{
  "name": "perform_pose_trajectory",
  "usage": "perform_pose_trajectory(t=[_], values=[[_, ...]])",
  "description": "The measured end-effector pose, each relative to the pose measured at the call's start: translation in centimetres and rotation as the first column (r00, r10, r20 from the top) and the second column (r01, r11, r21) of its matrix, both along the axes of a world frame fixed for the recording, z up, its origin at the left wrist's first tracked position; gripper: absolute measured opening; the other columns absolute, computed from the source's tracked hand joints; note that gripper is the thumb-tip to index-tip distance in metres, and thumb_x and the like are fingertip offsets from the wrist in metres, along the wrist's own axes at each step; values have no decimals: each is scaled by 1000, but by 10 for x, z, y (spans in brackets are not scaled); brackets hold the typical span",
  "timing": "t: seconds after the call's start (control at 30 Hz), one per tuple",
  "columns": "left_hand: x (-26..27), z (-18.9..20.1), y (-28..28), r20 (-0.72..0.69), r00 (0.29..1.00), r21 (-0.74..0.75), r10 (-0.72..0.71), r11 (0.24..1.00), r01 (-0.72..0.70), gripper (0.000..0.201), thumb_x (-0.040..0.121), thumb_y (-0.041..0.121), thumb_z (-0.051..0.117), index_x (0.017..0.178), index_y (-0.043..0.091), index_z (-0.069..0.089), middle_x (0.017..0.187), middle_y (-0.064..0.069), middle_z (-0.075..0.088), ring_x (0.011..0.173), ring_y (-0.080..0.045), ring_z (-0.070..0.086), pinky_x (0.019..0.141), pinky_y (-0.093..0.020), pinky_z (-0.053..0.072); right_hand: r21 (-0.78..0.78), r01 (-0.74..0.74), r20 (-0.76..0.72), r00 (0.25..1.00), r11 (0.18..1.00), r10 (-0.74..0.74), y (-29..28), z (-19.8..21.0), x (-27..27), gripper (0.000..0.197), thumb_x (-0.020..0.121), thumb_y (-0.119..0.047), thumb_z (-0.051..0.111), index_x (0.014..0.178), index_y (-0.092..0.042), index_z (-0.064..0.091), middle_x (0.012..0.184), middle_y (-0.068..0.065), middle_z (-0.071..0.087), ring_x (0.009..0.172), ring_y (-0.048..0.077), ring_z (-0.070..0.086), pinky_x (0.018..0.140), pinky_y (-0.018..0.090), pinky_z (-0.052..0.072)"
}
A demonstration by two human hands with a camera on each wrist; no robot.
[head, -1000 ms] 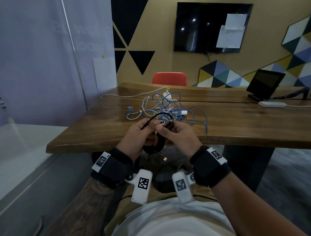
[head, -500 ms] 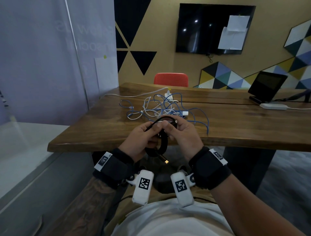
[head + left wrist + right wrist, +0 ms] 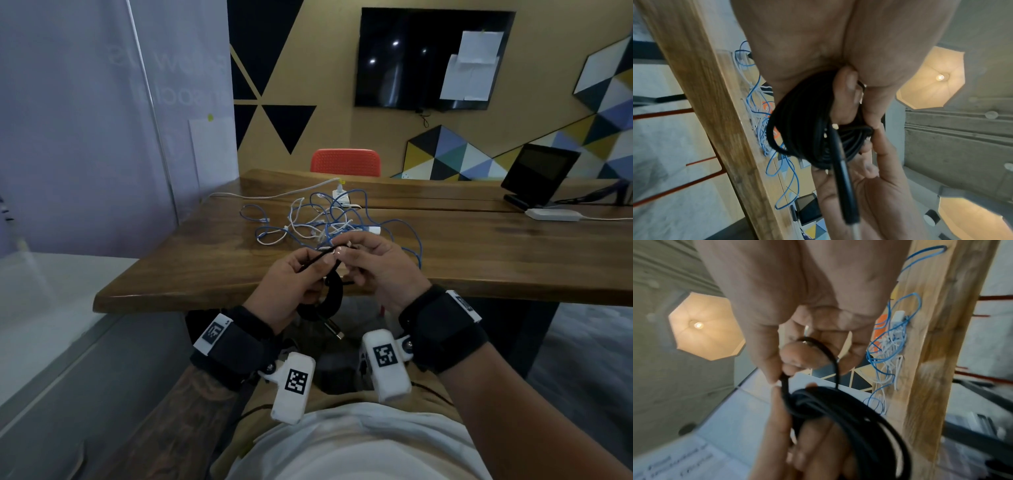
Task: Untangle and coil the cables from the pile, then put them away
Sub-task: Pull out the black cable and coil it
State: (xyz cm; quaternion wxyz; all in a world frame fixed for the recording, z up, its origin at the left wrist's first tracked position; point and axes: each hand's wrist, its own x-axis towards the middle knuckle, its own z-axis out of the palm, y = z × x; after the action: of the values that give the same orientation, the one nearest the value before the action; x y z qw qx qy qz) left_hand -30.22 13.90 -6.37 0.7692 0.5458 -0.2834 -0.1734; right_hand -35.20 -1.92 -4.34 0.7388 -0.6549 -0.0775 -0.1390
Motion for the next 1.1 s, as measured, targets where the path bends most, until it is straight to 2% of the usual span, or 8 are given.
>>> perform_pose_trajectory(t=[0.17, 0.3, 0.47, 0.6, 0.7, 0.87, 1.0, 1.1], values=[[-2, 0, 0, 88, 996, 33, 32, 999, -36, 20, 83, 25, 66, 91, 9, 59, 66, -1, 46, 45, -3, 33, 40, -14, 28, 129, -122, -163, 976, 984, 143, -9, -1, 1, 17, 91, -2, 63, 105, -11, 67, 81, 0, 63, 55, 7, 45, 50, 13, 41], [-3, 0, 1, 116, 993, 47, 20, 999, -26, 11, 83, 22, 65, 87, 13, 60, 62, 2, 42, 44, -3, 31, 40, -13, 27, 92, -135, -191, 970, 986, 151, -12, -4, 2, 25, 77, -14, 74, 100, -12, 64, 82, 3, 60, 58, 8, 49, 58, 18, 44], [-4, -1, 1, 148, 988, 168, 42, 983, -67, 14, 89, 1, 62, 83, 12, 57, 55, 6, 43, 40, -3, 35, 39, -14, 30, 88, -6, 3, 1000, 996, 6, -5, -4, 4, 23, 85, 10, 64, 91, -12, 61, 62, -9, 60, 52, 4, 49, 57, 16, 40], [-4, 0, -1, 80, 991, 123, 103, 986, -112, 14, 92, 1, 59, 83, 11, 59, 52, 7, 37, 39, -4, 29, 37, -14, 26, -192, 172, 218, 967, 966, -129, 3, 0, 0, 27, 88, 2, 70, 112, -9, 65, 65, 7, 57, 61, 15, 56, 64, 25, 50], [1, 3, 4, 27, 990, 46, 139, 989, -140, 19, 92, 1, 56, 78, 12, 55, 50, 8, 44, 37, -1, 31, 35, -12, 26, -121, 111, 38, 993, 986, -108, 5, 4, -1, 27, 100, -28, 58, 120, -12, 66, 59, 9, 55, 56, 24, 58, 67, 36, 51], [0, 3, 5, 17, 998, 56, 58, 997, -58, 13, 91, 1, 56, 82, 11, 58, 52, 5, 48, 37, -1, 32, 34, -12, 25, 17, -127, -137, 982, 992, 128, 5, -4, 1, 11, 95, -13, 59, 98, -12, 69, 74, 4, 62, 56, 9, 57, 58, 21, 53], [7, -4, 8, -90, 994, 34, -67, 997, 71, 12, 83, 16, 61, 91, 9, 56, 58, 7, 40, 40, 1, 26, 35, -9, 20, -75, 156, 13, 988, 985, -155, -14, 1, 6, 9, 98, -13, 58, 90, -14, 62, 66, -3, 68, 55, 7, 61, 56, 20, 45], [15, -9, 15, -128, 987, 19, -101, 994, 104, 21, 88, 22, 55, 99, 4, 50, 58, 8, 47, 44, 1, 30, 37, -9, 22, 30, 413, 127, 902, 910, -413, -43, 16, 5, 12, 101, -15, 56, 89, -15, 59, 61, -1, 67, 53, 12, 63, 52, 21, 41]])
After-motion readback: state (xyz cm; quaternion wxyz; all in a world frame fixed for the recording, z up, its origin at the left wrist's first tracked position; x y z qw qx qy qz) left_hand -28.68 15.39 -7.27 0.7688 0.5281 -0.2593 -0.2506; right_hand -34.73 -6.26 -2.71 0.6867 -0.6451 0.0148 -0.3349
